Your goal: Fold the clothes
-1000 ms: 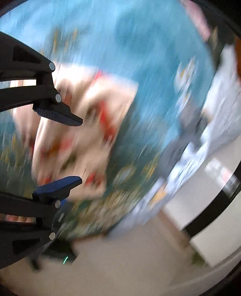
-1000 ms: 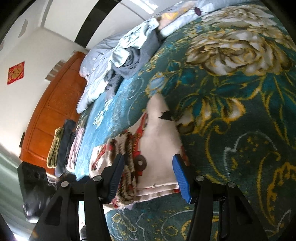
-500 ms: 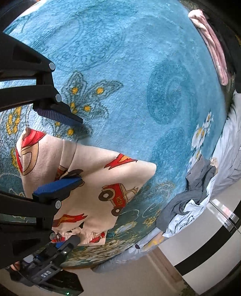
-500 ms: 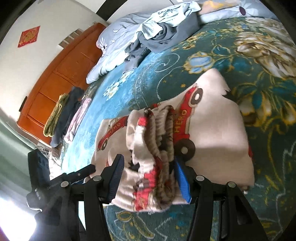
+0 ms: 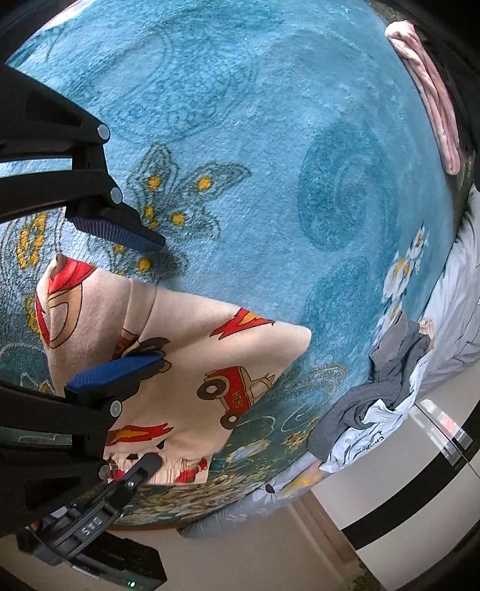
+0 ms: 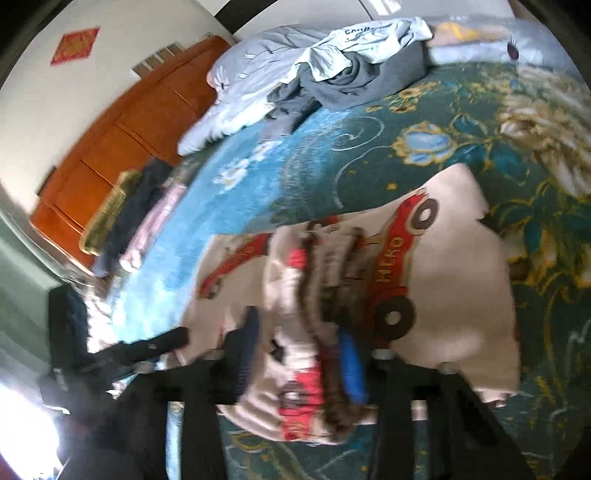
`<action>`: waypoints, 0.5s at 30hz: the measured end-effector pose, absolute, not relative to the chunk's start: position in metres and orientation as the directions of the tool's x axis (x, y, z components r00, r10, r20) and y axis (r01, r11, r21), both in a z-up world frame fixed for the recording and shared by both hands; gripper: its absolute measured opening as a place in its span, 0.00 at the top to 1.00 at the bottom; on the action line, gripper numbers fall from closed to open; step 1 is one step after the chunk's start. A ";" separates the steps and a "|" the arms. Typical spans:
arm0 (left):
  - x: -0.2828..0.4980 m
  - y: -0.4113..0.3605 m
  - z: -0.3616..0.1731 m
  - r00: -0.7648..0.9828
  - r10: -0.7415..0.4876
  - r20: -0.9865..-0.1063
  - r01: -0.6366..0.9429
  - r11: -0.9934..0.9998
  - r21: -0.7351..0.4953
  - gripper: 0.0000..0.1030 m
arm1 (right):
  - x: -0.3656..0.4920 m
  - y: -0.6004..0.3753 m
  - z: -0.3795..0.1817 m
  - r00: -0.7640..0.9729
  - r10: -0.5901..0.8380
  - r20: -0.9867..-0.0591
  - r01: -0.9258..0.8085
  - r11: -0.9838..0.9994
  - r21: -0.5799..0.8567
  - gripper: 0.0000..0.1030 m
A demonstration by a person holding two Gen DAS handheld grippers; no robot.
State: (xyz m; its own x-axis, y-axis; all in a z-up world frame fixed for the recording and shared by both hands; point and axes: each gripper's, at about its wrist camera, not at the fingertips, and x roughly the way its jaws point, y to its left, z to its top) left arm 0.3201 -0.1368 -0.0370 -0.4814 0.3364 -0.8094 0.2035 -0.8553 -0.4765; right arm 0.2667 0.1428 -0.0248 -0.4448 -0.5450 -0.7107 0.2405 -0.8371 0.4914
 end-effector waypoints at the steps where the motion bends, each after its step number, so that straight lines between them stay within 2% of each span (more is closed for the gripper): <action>1: 0.321 -0.137 -0.036 -0.485 0.349 -0.802 0.196 -0.850 -0.488 0.41 | 0.265 0.144 -0.026 -0.445 -0.531 -0.721 0.231 -0.846 0.481 0.80; 5: 0.324 -0.138 -0.031 -0.500 0.397 -0.770 0.165 -0.829 -0.535 0.41 | 0.260 0.152 -0.018 -0.446 -0.544 -0.711 0.235 -0.838 0.493 0.83; 8: 0.327 -0.138 -0.028 -0.510 0.432 -0.744 0.141 -0.811 -0.568 0.40 | 0.254 0.166 0.011 -0.484 -0.607 -0.630 0.268 -0.788 0.554 0.84; 11: 0.328 -0.135 -0.024 -0.514 0.457 -0.726 0.111 -0.804 -0.584 0.38 | 0.247 0.184 0.042 -0.548 -0.611 -0.572 0.287 -0.779 0.557 0.84; 15: 0.326 -0.123 -0.026 -0.486 0.459 -0.744 0.083 -0.823 -0.562 0.38 | 0.236 0.199 0.043 -0.553 -0.574 -0.604 0.266 -0.809 0.525 0.84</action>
